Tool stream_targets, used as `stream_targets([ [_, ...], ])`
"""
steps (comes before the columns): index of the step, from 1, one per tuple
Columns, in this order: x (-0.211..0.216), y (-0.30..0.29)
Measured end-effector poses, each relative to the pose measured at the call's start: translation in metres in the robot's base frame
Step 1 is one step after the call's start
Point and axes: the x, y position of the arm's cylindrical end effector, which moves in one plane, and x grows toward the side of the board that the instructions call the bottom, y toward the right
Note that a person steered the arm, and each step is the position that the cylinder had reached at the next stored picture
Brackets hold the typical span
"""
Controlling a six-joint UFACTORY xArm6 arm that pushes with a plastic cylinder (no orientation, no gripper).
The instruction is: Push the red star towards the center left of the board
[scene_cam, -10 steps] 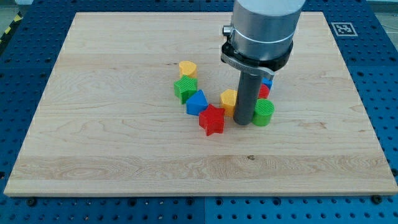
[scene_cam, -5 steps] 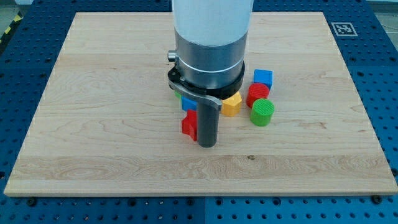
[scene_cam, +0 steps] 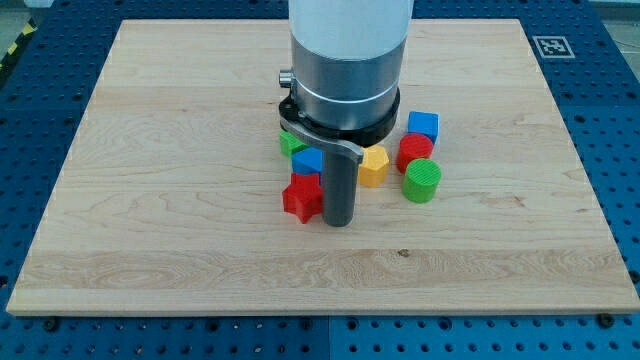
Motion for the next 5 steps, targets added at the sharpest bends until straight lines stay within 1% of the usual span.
stream_targets([
  [1,-0.015,-0.019],
  [2,-0.027,-0.021],
  [3,-0.035,-0.035],
  [4,-0.021,-0.059],
  [5,-0.019,-0.093],
])
